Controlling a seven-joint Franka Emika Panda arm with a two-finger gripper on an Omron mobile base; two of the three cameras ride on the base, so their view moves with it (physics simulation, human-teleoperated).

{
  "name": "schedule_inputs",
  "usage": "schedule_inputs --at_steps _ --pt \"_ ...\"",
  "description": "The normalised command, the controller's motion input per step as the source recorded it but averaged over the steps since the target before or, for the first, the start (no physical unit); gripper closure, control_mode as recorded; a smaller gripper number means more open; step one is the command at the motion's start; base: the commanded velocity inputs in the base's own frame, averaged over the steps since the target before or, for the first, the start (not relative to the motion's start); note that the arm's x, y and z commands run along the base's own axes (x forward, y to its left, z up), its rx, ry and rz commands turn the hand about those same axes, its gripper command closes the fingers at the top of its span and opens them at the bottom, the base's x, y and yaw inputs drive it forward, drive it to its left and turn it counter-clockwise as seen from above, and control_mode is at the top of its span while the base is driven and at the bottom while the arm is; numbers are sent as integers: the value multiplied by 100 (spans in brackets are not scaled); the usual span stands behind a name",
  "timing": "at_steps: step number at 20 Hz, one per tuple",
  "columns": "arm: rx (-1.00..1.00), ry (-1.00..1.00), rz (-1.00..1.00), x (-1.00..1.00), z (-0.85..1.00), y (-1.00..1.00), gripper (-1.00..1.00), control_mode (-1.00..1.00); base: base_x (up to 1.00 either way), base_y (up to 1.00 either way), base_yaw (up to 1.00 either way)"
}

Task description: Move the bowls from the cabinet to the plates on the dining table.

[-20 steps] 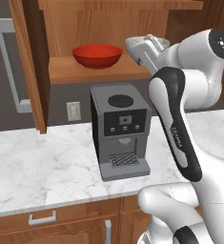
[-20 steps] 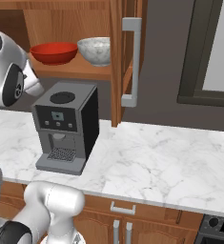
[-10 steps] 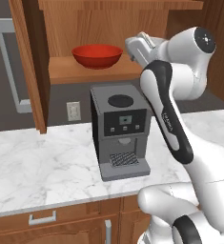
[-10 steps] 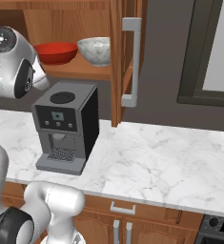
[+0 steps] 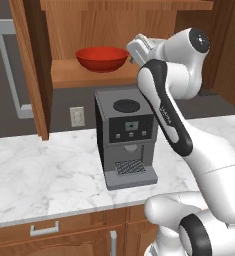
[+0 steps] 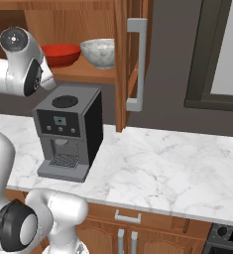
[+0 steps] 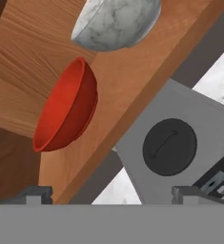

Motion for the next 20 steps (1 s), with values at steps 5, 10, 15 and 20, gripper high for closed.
schedule_inputs --at_steps 5,10,15,20 --pt "0 1 0 42 -2 3 -100 -100 0 0 0" --pt "0 0 -1 40 -3 1 -100 -100 0 0 0" --pt "0 0 0 38 -8 2 -100 -100 0 0 0" --pt "0 0 0 39 -5 4 -100 -100 0 0 0"
